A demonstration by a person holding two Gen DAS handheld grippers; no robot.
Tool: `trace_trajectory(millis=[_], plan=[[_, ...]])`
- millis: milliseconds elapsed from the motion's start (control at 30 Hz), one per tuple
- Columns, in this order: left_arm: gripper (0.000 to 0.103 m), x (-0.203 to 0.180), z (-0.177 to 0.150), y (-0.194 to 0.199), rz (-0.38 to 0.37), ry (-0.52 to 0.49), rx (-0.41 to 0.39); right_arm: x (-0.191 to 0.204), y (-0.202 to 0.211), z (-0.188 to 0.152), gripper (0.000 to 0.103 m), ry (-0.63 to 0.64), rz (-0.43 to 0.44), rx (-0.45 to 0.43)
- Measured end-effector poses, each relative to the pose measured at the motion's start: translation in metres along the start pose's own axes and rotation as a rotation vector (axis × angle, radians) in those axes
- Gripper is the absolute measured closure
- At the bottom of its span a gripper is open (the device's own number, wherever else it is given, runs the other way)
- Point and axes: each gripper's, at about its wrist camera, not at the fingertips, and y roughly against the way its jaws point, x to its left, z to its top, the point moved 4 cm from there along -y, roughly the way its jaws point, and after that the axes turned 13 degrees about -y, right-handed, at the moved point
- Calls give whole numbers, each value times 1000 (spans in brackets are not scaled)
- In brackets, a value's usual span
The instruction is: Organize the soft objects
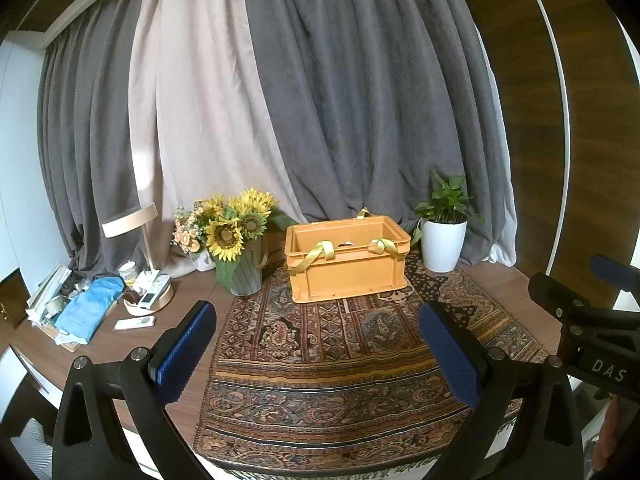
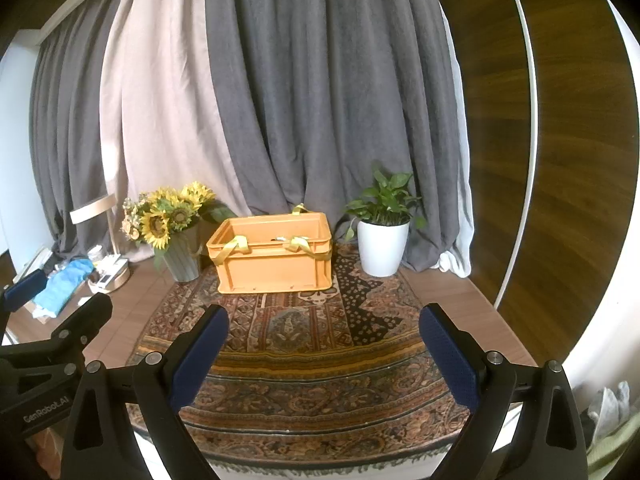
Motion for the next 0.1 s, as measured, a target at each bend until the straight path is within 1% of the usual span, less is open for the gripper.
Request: trace_trajectory(millis=[100], plan=[[0,-1,0,0,0,0,0,-1,-1,2,6,-1,-2,1]])
